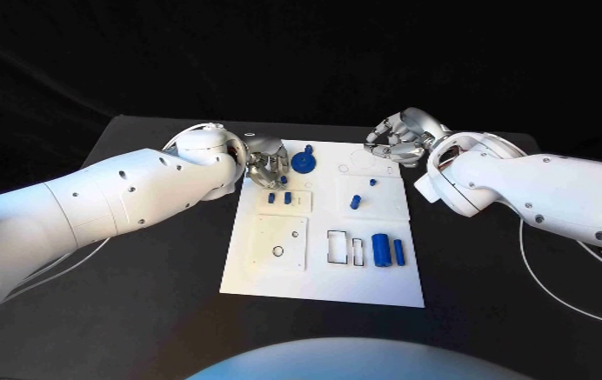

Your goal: Assemble the parts on the task board

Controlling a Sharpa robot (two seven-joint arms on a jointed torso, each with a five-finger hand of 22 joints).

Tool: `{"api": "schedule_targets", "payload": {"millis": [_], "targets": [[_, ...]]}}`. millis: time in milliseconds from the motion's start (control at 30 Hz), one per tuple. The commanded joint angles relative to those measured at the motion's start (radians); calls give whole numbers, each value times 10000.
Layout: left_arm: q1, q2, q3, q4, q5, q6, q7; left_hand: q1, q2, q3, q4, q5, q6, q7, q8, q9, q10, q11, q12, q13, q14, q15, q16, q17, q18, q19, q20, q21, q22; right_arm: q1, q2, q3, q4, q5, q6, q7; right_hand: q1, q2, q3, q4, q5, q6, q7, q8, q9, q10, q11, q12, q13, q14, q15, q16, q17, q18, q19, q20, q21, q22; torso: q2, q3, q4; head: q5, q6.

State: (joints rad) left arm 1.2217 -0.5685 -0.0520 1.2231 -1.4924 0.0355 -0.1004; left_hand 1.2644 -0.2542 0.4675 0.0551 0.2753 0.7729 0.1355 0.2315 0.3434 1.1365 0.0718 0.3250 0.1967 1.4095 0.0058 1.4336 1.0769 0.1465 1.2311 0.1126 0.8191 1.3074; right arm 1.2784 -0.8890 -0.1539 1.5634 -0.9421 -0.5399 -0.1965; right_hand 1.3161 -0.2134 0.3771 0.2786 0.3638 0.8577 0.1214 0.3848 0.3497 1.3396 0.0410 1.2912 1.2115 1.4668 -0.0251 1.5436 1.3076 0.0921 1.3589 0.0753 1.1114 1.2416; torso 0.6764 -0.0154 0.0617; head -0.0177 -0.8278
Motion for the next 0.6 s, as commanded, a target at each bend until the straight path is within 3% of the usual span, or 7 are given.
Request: {"api": "schedule_targets", "payload": {"millis": [33, 167, 267, 333, 500, 600], "targets": [[4, -46, 7, 40, -27, 22, -64, -26, -4, -52, -3, 76, -71, 5, -27, -13, -72, -32, 6, 31, -59, -28, 59, 30, -51, -45, -17, -52, 709, -6, -6, 0, -12, -131, 108, -8, 4, -76, 45, 7, 53, 41, 12, -33, 8, 5, -19, -40, -16, 844, -50, -48, 1810, 153, -51, 12, -43, 1, 1, -1, 2, 1, -16], [4, -180, 13, 114, 38, -215, 51, 23, 14, -115, 11, 127, 48, 50, 84, 15, -102, -20, 34, 96, -54, -26, 80, 46, -58, -21, -20, -31, 719, -6, -3, 0, -75, -131, 117, 45, 27, -123, 99, -24, 49, 22, 19, -57, 19, -285, -14, -396, -439, 813, -46, -100, 1685, 191, -138, 13, -236, -123, -4, -6, -1, 0, -20], [4, -348, 42, 239, 319, -586, 240, -44, -24, -271, 98, 18, 147, 76, 186, 34, -209, 19, 31, 159, -100, 5, 65, -52, -58, -33, -3, -84, 712, -7, -2, 0, -140, -125, 194, 184, 123, -278, 468, -134, -83, 56, 22, -78, 121, -2240, -9, -3149, -3384, 456, -50, -730, 401, 448, -806, 19, -1600, -992, -7, -12, 0, -10, -11], [4, -472, 78, 334, 668, -874, 409, -147, -32, -426, 223, -48, 143, 85, 223, 30, -269, 34, 47, 217, -114, 21, 67, -73, -62, -20, 11, -78, 717, -7, 0, 0, -207, -165, 300, 311, 181, -410, 743, -213, -222, 58, 46, -93, 182, -3049, 12, -4719, -4786, 272, -35, -1104, -259, 524, -1016, 27, -2100, -1289, -11, -13, 5, -28, -9], [11, -842, 225, 633, 2790, -1570, 1018, -491, 30, -1138, 874, 224, 90, 121, 341, 7, -584, 66, 145, 432, -271, 50, -12, -429, -38, -80, 41, -258, 686, -7, -5, 0, -435, -707, 826, 616, 170, -646, 1303, -544, -830, 65, 233, -175, 279, -3168, 252, -7573, -7071, 217, 166, -1316, -604, 546, -1036, 182, -2465, -1419, -22, -8, 19, -60, 19], [20, -1127, 300, 890, 4592, -1827, 1462, -356, 152, -1324, 1062, 404, 267, 240, 501, 36, -692, 126, 249, 532, -443, 101, -121, -818, -1, -206, 78, -530, 627, -7, -5, 0, -565, -1275, 1255, 738, 187, -691, 1377, -801, -1115, 223, 240, -219, 288, -3034, 315, -8437, -7801, 277, 207, -1229, -491, 504, -874, 230, -2253, -1223, -31, -9, 17, -87, 37]]}}
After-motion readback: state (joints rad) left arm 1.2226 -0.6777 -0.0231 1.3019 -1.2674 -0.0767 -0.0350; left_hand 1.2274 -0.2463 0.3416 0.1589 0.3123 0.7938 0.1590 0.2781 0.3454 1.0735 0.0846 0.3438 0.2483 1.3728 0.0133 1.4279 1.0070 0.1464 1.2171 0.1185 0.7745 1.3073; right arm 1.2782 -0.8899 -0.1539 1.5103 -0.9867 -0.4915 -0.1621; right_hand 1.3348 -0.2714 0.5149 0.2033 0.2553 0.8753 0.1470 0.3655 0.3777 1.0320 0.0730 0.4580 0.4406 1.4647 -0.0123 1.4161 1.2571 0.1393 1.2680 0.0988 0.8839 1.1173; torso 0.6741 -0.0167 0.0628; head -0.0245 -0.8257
